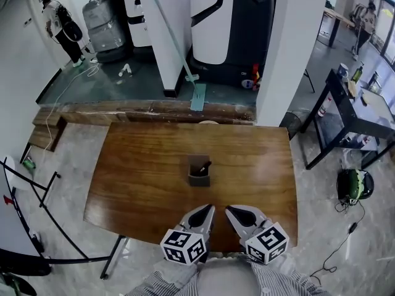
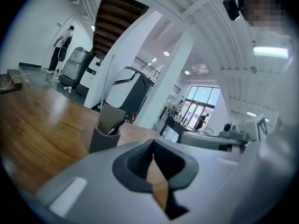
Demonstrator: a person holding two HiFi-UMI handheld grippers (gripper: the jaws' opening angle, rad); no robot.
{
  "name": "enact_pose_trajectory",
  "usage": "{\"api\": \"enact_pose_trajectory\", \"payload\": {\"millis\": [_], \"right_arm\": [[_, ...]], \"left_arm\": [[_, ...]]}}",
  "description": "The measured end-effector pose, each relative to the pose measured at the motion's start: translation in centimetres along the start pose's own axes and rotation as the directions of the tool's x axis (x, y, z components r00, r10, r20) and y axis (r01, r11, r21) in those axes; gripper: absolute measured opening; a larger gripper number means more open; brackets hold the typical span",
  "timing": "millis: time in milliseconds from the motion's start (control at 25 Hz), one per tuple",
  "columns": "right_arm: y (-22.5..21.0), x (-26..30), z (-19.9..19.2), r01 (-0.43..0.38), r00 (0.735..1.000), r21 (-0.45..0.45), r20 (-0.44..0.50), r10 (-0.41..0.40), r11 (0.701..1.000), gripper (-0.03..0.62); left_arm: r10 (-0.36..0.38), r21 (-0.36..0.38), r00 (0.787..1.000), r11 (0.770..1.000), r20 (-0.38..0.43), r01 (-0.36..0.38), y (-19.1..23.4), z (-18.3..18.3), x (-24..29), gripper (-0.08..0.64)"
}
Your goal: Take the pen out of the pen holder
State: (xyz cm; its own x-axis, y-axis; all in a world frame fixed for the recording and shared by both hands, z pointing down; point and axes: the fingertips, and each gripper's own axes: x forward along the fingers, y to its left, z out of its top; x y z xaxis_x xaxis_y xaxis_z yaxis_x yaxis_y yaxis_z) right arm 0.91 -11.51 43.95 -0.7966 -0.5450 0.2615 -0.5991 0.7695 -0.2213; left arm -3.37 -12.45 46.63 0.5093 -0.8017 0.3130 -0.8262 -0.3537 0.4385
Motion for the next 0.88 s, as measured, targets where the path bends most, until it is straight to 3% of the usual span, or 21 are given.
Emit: {"api": "enact_pose_trajectory", "payload": {"millis": [240,400,880], "right_arm": [[-0.6,1.2,0.5,-0.003,1.0,0.041,-0.009,0.003,0.999,0.0],[-1.3,1.5,0.7,0.011,1.0,0.07,-0.003,-0.011,0.998,0.0],[-2.2,3.5,-1.0,0.008,0.999,0.138,-0.045,-0.002,0.99,0.0]], "left_arm": [[-0.025,-0.021,1.0,0.999,-0.004,0.025,0.6,1.4,0.6,0.006],[-0.029,0.01,0.999,1.0,-0.032,0.029,0.8,1.8,1.2,0.006],[0.018,0.029,0.996,0.999,-0.085,-0.016,3.9,1.4,4.1,0.006]]}}
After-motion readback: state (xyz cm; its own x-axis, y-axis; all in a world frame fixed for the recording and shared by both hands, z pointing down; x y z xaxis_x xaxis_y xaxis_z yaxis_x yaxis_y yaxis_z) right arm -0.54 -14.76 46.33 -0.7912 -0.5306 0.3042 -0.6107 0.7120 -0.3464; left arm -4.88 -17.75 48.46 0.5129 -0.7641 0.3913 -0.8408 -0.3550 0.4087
